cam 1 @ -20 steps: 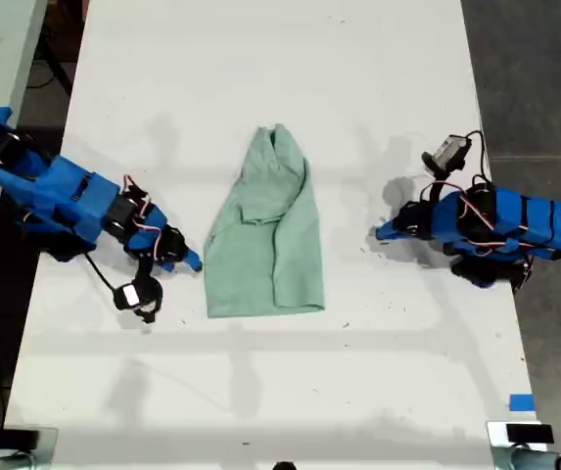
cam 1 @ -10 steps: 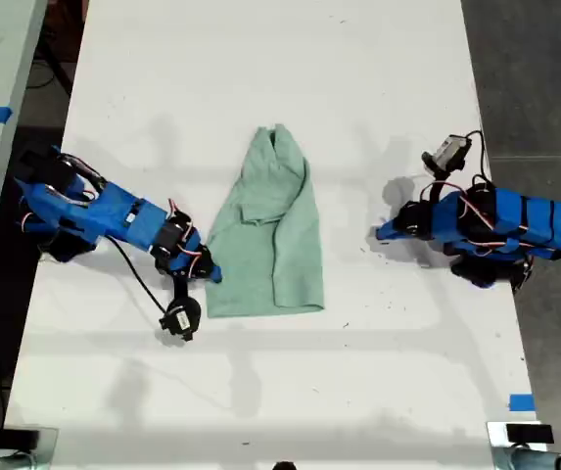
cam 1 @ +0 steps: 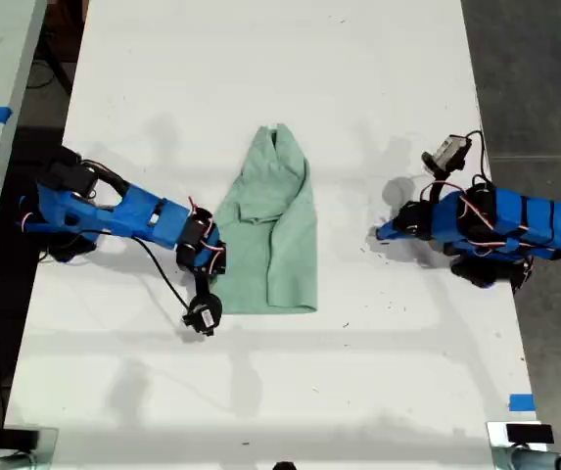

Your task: Fold t shirt

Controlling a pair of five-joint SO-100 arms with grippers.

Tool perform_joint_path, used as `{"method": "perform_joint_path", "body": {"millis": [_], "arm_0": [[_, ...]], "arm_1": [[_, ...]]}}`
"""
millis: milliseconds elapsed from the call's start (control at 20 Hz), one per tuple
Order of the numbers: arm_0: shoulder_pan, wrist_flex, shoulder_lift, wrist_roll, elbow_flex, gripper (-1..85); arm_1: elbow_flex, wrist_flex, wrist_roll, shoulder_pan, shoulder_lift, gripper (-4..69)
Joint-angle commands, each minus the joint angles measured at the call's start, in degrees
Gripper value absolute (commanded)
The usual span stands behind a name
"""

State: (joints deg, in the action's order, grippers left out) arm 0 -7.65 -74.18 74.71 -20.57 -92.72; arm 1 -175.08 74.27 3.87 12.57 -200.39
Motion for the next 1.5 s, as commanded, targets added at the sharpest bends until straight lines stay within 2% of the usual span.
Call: {"method": "perform_joint_path", "body": {"millis": [0, 200, 250, 700, 950, 1050, 1450], "arm_0": [[-0.8, -5.4, 2.0, -2.1, 0.4, -0.1], [-1.1, -15.6, 4.9, -2.0, 0.4, -0.1], [-0.9, -16.5, 6.2, -1.4, 0.4, -0.1], [3.1, -17.3, 11.1, 7.4, 12.0, -0.1], [2.6, -17.2, -8.1, 15.8, 38.7, -0.1], [2.9, -14.9, -9.9, 16.8, 41.0, -0.1], [2.5, 0.7, -7.3, 25.4, 40.6, -0.1]], "arm_1": [[-3.2, 0.4, -0.8, 0.2, -0.8, 1.1], [-3.2, 0.4, -0.9, 0.3, -0.8, 1.1], [-3.2, 0.4, -0.9, 0.3, -0.8, 1.1], [-3.2, 0.4, -0.9, 0.4, -0.8, 1.1], [-3.2, 0.4, -0.9, 0.4, -0.8, 1.1], [-3.2, 0.4, -0.9, 0.4, -0.8, 1.1], [-3.2, 0.4, -0.8, 0.3, -0.8, 1.1]]}}
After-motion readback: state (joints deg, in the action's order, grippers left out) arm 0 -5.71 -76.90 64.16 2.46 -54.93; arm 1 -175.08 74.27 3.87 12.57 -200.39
